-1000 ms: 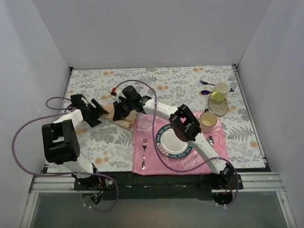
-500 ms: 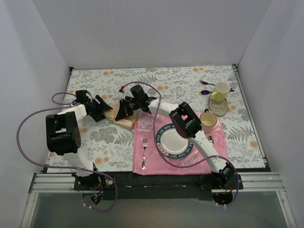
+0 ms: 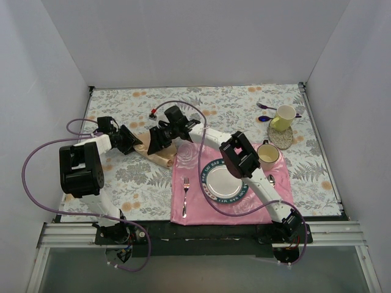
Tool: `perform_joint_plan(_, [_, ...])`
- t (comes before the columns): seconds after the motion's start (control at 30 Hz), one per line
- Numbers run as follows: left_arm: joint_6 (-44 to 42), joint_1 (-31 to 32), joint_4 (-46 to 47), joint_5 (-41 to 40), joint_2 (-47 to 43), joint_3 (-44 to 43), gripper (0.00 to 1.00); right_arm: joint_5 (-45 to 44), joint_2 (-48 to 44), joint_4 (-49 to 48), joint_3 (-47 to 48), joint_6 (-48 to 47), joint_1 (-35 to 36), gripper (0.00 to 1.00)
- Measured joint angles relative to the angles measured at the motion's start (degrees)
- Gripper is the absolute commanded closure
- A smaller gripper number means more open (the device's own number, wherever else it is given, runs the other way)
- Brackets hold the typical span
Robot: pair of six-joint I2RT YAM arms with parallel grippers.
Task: Fold the napkin, place the utensils inside, and roll it up
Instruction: Roll the napkin with the utensil
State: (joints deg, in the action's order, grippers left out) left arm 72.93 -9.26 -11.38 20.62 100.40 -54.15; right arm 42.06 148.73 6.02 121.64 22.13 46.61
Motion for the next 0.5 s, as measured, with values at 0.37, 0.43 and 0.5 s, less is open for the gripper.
perform_joint_plan(0.37, [-1.2, -0.2, -0.7, 1.7, 0.6, -0.7, 0.57, -24.2, -8.2, 14.5, 0.4, -22.9, 6.4, 0.13])
perform_joint_plan(0.43, [-1.2, -0.3, -1.0, 2.1, 0.9, -1.0, 0.57, -29.6, -9.3, 15.2, 0.4, -26.7, 9.1, 0.12])
perform_joint_plan(0.5, [-1.2, -0.5, -1.1, 2.7, 1.2, -1.3, 0.57, -34.9, -9.9, 15.5, 0.4, -30.2, 12.2, 0.11])
